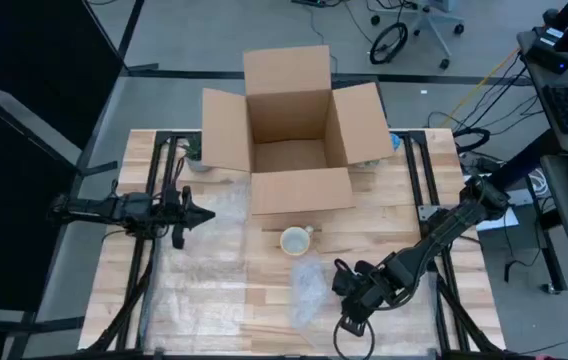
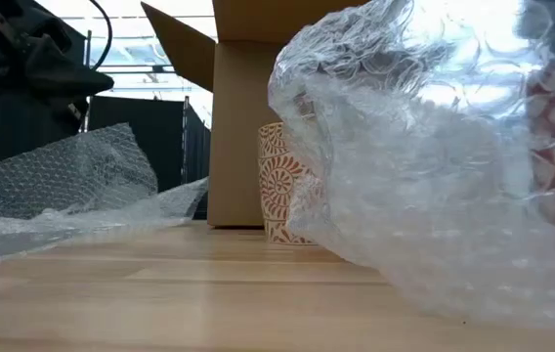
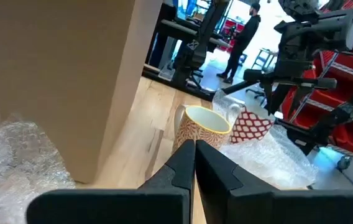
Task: Wrap mug
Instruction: Wrap the red mug with bubble wrap
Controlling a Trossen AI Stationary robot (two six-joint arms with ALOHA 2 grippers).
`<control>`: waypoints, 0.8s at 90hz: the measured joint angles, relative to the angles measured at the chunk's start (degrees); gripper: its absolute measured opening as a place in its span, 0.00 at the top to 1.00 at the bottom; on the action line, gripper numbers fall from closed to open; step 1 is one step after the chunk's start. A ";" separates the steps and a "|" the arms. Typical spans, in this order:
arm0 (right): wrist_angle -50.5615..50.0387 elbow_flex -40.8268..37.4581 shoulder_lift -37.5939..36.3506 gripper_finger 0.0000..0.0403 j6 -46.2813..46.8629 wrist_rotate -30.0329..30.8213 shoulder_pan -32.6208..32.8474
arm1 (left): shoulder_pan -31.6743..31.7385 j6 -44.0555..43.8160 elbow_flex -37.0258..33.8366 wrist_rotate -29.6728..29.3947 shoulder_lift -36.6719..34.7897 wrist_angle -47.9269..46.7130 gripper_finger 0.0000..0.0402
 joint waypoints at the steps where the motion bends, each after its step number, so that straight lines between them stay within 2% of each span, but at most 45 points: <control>1: 0.13 0.00 -0.01 0.56 -0.24 0.23 -0.09 | 0.00 -0.01 0.00 0.20 0.00 0.10 1.00; 16: 0.04 0.00 0.01 0.56 -3.83 3.66 -0.51 | -0.38 -2.59 0.00 2.94 0.67 4.17 1.00; 30: -0.20 0.00 0.01 0.56 -4.05 5.13 -0.28 | -4.06 -4.56 1.20 2.83 6.73 6.89 1.00; 52: -0.70 0.00 0.01 0.56 -3.02 11.34 2.81 | -12.43 1.32 12.47 -4.44 27.63 10.07 1.00; 72: -1.43 0.00 0.01 0.56 4.27 17.14 6.97 | -18.77 4.78 24.72 -6.34 46.67 9.45 1.00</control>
